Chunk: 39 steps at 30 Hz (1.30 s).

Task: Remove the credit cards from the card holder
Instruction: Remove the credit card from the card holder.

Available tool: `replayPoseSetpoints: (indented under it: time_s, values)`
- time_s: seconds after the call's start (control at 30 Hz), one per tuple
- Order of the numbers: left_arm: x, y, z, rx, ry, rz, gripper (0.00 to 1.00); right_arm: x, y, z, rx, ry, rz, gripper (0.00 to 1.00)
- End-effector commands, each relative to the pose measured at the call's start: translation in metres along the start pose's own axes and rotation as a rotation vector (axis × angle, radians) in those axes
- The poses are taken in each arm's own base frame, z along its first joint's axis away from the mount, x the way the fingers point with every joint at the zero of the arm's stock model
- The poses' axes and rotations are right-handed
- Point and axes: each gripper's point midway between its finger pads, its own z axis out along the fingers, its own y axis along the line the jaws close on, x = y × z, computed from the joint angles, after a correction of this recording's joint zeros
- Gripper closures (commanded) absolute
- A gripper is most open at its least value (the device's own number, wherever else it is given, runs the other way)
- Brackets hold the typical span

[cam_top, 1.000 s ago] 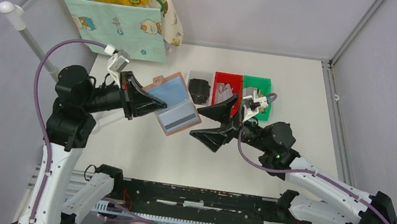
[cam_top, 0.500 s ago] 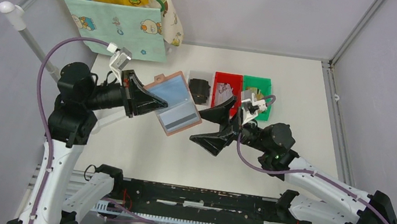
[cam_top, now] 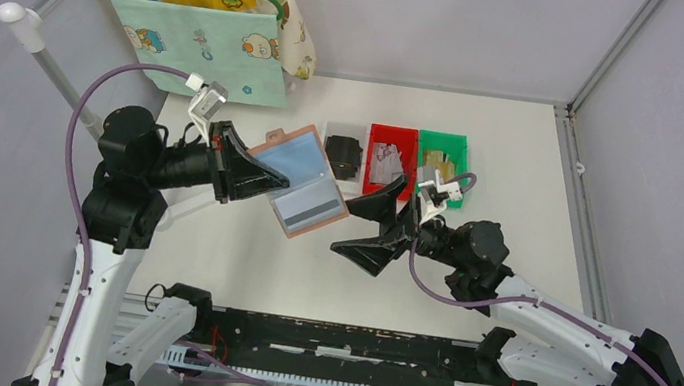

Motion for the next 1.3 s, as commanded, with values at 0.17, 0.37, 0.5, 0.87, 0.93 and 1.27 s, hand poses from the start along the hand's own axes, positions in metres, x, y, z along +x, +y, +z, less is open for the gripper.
replayPoseSetpoints:
  time_s: [0.17, 0.37, 0.5, 0.87, 0.93, 1.27]
  values:
    - [-0.009, -0.029, -0.006, 0.078, -0.002, 0.029, 0.98, -0.039, -0.018, 0.015, 0.099, -0.086, -0.074, 0.08]
    - [-0.009, -0.034, -0.007, 0.096, 0.004, 0.028, 0.98, -0.045, -0.018, 0.023, 0.089, -0.1, -0.062, 0.13]
    - [-0.01, -0.037, -0.008, 0.102, 0.006, 0.026, 0.98, -0.043, -0.021, 0.024, 0.09, -0.096, -0.054, 0.19]
    - [-0.012, -0.039, -0.008, 0.104, 0.006, 0.025, 0.98, -0.042, -0.014, 0.022, 0.059, -0.1, -0.057, 0.2]
    - [-0.012, -0.039, -0.008, 0.106, 0.006, 0.027, 0.98, -0.043, -0.013, 0.022, 0.054, -0.102, -0.058, 0.19]
    - [-0.013, -0.041, -0.009, 0.106, 0.004, 0.025, 0.98, -0.045, -0.017, 0.021, 0.075, -0.116, -0.064, 0.2]
